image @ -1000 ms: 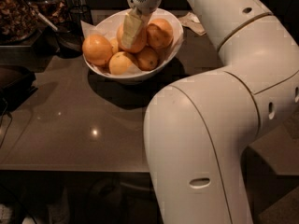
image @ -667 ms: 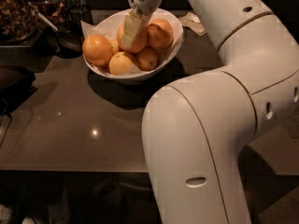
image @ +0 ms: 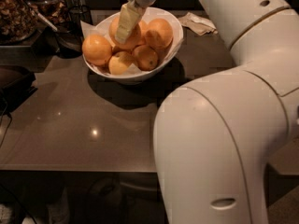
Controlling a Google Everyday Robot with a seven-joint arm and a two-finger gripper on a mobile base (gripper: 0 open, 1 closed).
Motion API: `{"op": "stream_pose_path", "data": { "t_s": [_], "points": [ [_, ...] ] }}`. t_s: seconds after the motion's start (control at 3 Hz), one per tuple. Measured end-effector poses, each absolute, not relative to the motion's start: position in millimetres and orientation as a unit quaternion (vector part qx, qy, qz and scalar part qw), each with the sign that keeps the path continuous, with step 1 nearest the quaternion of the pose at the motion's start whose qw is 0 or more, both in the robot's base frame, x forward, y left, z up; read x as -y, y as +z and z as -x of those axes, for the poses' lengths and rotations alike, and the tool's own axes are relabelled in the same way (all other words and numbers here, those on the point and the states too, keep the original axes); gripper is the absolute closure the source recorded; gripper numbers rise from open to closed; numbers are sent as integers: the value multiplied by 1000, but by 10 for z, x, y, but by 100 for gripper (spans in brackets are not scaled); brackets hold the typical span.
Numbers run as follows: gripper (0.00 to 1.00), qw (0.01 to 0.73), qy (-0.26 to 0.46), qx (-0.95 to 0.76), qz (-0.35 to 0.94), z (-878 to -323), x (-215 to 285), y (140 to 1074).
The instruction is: Pick orange from white bowl
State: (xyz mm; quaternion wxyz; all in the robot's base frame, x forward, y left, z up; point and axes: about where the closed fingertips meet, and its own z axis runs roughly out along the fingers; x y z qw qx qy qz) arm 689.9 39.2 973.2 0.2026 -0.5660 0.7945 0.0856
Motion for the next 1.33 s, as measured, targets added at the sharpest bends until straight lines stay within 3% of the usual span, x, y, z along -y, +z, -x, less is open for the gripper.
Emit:
{"op": "stream_pose_path", "data": {
  "t_s": [1.0, 1.33],
  "points": [
    [100, 239, 93, -752, 607, -6621, -543, 10063],
    [100, 263, 100, -739, 612, -6296, -613, 10170]
  ]
}}
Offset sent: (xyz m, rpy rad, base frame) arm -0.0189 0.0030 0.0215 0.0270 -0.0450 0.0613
